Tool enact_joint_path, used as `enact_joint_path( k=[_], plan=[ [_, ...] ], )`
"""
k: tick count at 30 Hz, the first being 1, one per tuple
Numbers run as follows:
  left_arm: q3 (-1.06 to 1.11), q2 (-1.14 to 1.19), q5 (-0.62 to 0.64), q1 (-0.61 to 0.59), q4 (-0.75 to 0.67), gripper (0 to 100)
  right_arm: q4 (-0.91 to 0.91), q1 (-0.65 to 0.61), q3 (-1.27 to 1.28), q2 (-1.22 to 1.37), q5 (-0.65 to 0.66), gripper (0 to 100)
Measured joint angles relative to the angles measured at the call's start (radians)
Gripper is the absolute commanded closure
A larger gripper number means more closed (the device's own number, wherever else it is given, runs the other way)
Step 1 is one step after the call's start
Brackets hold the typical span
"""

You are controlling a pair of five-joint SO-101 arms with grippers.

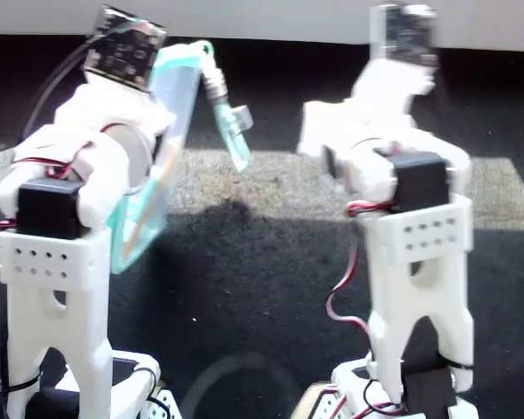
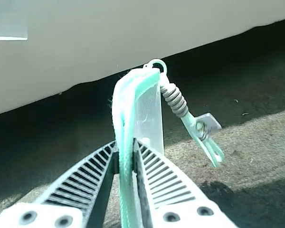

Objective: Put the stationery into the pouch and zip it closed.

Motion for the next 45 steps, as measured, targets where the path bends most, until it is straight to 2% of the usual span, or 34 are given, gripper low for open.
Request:
enact_joint_path(
  k=[5, 10, 15, 20, 22, 24, 26, 30, 38, 42, 44, 45],
  plan=[
    [0.025, 0.002, -0.092, 0.002, 0.0, 99, 0.061, 0.203, -0.009, 0.0, 0.0, 67.0],
    [0.118, 0.074, -0.115, 0.127, -0.002, 99, 0.114, 0.316, -0.009, 0.0, 0.0, 67.0],
    [0.158, 0.229, -0.12, 0.307, -0.069, 99, 0.13, 0.379, -0.009, 0.0, 0.0, 67.0],
    [0.158, 0.405, -0.121, 0.425, -0.123, 98, 0.13, 0.419, -0.009, 0.0, 0.0, 67.0],
    [0.158, 0.453, -0.121, 0.471, -0.12, 94, 0.13, 0.422, -0.009, 0.0, 0.0, 67.0],
    [0.158, 0.488, -0.106, 0.496, -0.12, 86, 0.13, 0.422, -0.009, 0.0, 0.0, 67.0],
    [0.158, 0.493, -0.046, 0.497, -0.12, 79, 0.13, 0.422, -0.009, 0.0, 0.0, 67.0],
    [0.117, 0.493, 0.077, 0.473, -0.077, 79, 0.13, 0.422, -0.008, 0.003, 0.0, 67.0],
    [-0.224, 0.253, 0.1, 0.414, 0.232, 79, 0.13, 0.422, 0.15, 0.003, 0.0, 67.0],
    [-0.29, 0.127, 0.1, 0.344, 0.308, 79, 0.117, 0.422, 0.201, 0.005, 0.0, 67.3],
    [-0.293, 0.092, 0.1, 0.282, 0.318, 84, 0.098, 0.422, 0.213, 0.005, 0.0, 68.8],
    [-0.284, 0.086, 0.1, 0.242, 0.318, 89, 0.095, 0.422, 0.218, 0.005, 0.0, 73.0]
  ],
)
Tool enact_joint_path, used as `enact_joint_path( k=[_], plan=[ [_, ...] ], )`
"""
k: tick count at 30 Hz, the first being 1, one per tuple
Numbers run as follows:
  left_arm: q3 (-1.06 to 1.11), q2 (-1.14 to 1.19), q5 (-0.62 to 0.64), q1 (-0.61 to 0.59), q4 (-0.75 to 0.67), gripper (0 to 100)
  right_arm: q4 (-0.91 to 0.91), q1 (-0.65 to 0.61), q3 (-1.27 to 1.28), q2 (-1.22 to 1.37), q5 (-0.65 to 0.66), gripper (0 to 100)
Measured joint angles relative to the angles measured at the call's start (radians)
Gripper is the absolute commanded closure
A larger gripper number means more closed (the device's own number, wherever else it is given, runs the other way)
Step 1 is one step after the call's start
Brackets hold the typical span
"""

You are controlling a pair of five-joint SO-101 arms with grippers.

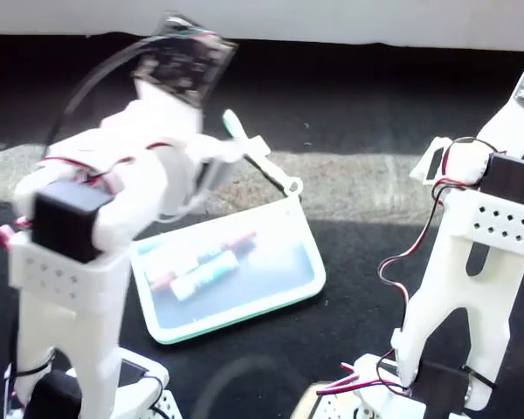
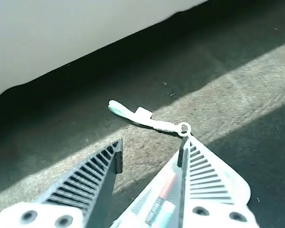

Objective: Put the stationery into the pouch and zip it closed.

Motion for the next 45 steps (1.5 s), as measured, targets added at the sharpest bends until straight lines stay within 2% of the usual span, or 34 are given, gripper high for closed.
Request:
enact_joint_path(
  k=[2, 4, 6, 10, 17, 20, 23, 28, 32, 36, 40, 43, 45],
  plan=[
    [0.055, -0.005, 0.0, -0.087, 0.0, 100, 0.002, 0.002, 0.014, 0.0, 0.0, 87.2],
    [0.147, 0.011, 0.0, -0.173, 0.0, 97, 0.015, 0.002, 0.021, 0.0, 0.0, 97.8],
    [0.262, 0.043, -0.012, -0.261, -0.003, 99, 0.018, 0.0, 0.021, 0.0, 0.026, 98.8],
    [0.488, 0.095, -0.035, -0.419, -0.043, 99, 0.029, -0.008, 0.029, 0.0, 0.19, 99.1],
    [0.73, -0.021, -0.054, -0.666, -0.086, 99, 0.074, -0.051, 0.193, 0.0, 0.226, 99.1],
    [0.882, -0.187, -0.097, -0.689, -0.092, 99, 0.054, -0.095, 0.308, -0.058, 0.229, 99.1],
    [1.091, -0.39, -0.164, -0.684, -0.155, 99, -0.044, -0.163, 0.47, -0.209, 0.239, 99.1],
    [1.471, -0.741, -0.218, -0.686, -0.336, 99, -0.328, -0.258, 0.864, -0.537, 0.324, 99.1],
    [1.688, -0.996, -0.224, -0.686, -0.362, 99, -0.577, -0.262, 1.224, -0.787, 0.385, 99.1],
    [1.847, -1.214, -0.224, -0.686, -0.367, 99, -0.724, -0.273, 1.525, -1.034, 0.42, 99.0],
    [1.958, -1.338, -0.224, -0.686, -0.374, 99, -0.76, -0.27, 1.737, -1.275, 0.425, 98.9],
    [1.967, -1.341, -0.224, -0.686, -0.374, 99, -0.763, -0.273, 1.763, -1.45, 0.427, 98.9],
    [1.97, -1.343, -0.224, -0.686, -0.374, 99, -0.763, -0.272, 1.765, -1.473, 0.427, 98.9]
  ],
)
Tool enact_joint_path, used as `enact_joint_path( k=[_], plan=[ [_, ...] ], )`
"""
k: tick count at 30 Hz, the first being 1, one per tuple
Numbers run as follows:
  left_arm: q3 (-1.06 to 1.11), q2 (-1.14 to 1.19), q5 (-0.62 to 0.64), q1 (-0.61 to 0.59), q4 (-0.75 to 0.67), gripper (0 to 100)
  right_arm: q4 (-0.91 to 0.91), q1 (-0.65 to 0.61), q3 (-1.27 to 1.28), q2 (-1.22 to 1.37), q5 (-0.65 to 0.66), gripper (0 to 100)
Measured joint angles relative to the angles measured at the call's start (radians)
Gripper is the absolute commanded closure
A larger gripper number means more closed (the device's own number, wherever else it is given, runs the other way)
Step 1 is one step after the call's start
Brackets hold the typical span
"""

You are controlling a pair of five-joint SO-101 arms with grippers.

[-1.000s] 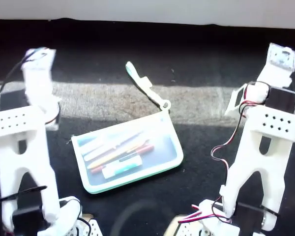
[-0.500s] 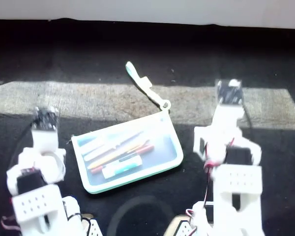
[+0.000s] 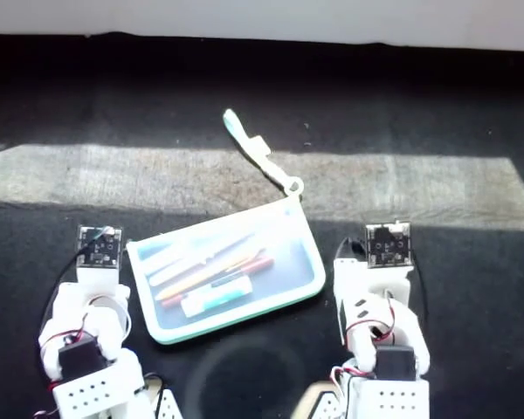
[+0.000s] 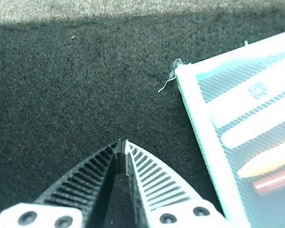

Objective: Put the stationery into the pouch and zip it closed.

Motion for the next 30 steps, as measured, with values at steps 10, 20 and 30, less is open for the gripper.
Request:
enact_joint_path(
  k=[10, 20, 30],
  plan=[
    [0.009, 0.0, -0.002, 0.0, 0.133, 99, 0.094, 0.0, 0.002, 0.026, 0.0, 98.9],
    [0.009, 0.0, -0.002, 0.0, 0.14, 99, 0.249, -0.002, 0.002, 0.026, -0.023, 98.9],
    [0.009, 0.0, 0.026, 0.0, 0.14, 99, 0.394, -0.002, 0.002, 0.026, -0.316, 98.9]
  ],
)
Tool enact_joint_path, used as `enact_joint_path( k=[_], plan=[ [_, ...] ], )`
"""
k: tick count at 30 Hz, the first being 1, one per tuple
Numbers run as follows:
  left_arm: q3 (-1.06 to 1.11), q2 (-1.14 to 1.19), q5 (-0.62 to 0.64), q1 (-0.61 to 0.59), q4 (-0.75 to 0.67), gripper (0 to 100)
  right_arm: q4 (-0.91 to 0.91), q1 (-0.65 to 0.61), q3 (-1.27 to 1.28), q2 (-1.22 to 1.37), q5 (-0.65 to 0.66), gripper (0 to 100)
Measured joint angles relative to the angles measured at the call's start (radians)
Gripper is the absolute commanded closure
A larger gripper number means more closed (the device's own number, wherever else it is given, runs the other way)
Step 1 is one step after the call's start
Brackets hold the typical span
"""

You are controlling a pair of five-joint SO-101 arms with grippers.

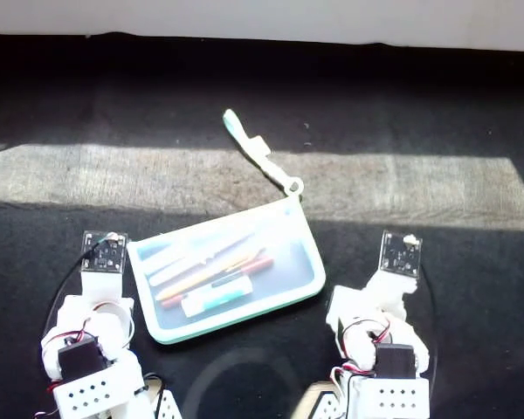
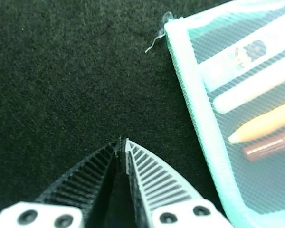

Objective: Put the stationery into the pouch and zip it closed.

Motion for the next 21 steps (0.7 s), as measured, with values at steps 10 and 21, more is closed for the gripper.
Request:
enact_joint_path(
  k=[10, 21],
  plan=[
    [0.002, 0.0, 0.244, 0.072, 0.0, 99, 0.012, 0.0, 0.002, 0.0, -0.006, 98.9],
    [0.002, 0.0, 0.247, 0.092, 0.0, 99, 0.012, 0.0, 0.002, 0.0, -0.006, 98.9]
  ],
)
